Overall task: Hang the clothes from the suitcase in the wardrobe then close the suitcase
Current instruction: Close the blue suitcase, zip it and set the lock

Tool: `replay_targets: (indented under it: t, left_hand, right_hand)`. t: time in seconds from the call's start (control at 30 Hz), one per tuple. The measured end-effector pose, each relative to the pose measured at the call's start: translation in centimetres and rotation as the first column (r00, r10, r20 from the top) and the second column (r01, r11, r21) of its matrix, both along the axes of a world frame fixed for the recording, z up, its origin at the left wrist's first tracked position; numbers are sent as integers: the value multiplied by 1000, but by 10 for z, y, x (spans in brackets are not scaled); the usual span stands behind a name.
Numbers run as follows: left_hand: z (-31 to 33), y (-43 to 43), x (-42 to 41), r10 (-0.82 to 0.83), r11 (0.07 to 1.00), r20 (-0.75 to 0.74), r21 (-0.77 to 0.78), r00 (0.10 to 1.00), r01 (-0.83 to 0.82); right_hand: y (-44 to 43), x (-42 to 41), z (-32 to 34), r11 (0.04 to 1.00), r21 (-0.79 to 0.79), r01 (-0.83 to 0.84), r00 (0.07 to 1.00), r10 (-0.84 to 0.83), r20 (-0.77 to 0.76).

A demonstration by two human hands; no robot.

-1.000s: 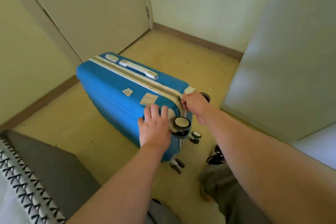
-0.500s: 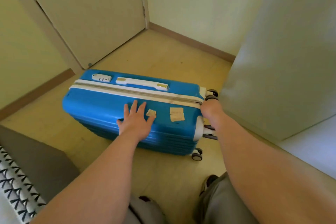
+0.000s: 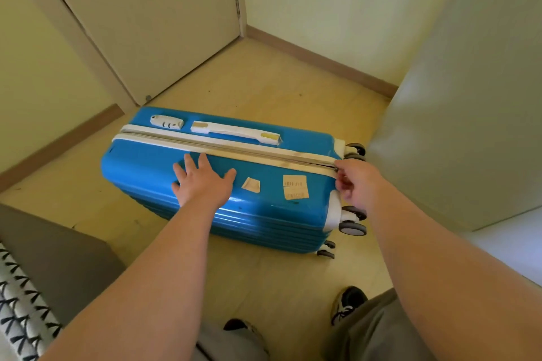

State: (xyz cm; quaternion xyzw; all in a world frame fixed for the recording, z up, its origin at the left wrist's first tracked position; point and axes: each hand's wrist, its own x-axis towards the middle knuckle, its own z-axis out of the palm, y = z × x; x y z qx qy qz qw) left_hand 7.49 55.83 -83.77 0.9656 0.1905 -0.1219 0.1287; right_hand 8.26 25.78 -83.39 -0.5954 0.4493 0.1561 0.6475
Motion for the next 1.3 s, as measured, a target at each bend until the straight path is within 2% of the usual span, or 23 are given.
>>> replay_targets:
  t: [0.03, 0.1, 0.13, 0.2, 0.23, 0.27, 0.33, 0.53, 0.63, 0.83, 1.03, 1.17, 1.3]
  left_hand:
    - [-1, -1, -1, -5, 1000, -15, 2, 1000, 5]
    - [-2, -1, -2, -25, 1000, -25, 11, 999, 25]
    - [-1, 1, -2, -29, 999, -24, 14, 999, 29]
    - [-1, 2, -1, -40, 999, -22, 19, 999, 41]
    - [-1, 2, -1, -46, 999, -26, 27, 999, 46]
    - [-1, 0, -2, -49, 998, -33, 37, 998, 51]
    - [0, -2, -4, -54, 997, -55, 54, 997, 57]
    - [3, -7, -10, -92, 993, -94, 71, 991, 99]
    - [3, -3, -12, -104, 990, -93, 81, 990, 111]
    - [2, -3, -14, -98, 992, -77, 76, 992, 104]
    - [10, 17, -10, -79, 994, 65, 86, 995, 73]
    - [16, 25, -3, -24, 995, 115, 101, 993, 13]
    - [22, 33, 10, 89, 996, 177, 10, 980, -93]
  right_hand:
    - [-3, -4, -1, 995, 96, 32, 999, -31, -17]
    - [-2, -6, -5, 995, 96, 16, 1000, -15, -16]
    - [0, -4, -7, 1000, 20, -12, 1000, 12, -12]
    - [9, -1, -3, 969, -232, -89, 995, 99, 29]
    - [14, 1, -2, 903, -397, -162, 980, 195, 42]
    - [20, 2, -1, 800, -545, -253, 947, 321, 32]
    - [37, -1, 5, 601, -708, -371, 852, 524, -2]
    - [82, 2, 19, 326, -820, -471, 705, 698, -128]
    - [100, 5, 18, 363, -821, -440, 719, 690, -81]
    - [141, 10, 19, 294, -837, -461, 651, 753, -94]
    - [144, 11, 13, 481, -787, -386, 719, 691, 70]
    - [145, 6, 11, 522, -776, -354, 740, 664, 109]
    - [147, -5, 9, 560, -755, -341, 744, 652, 147]
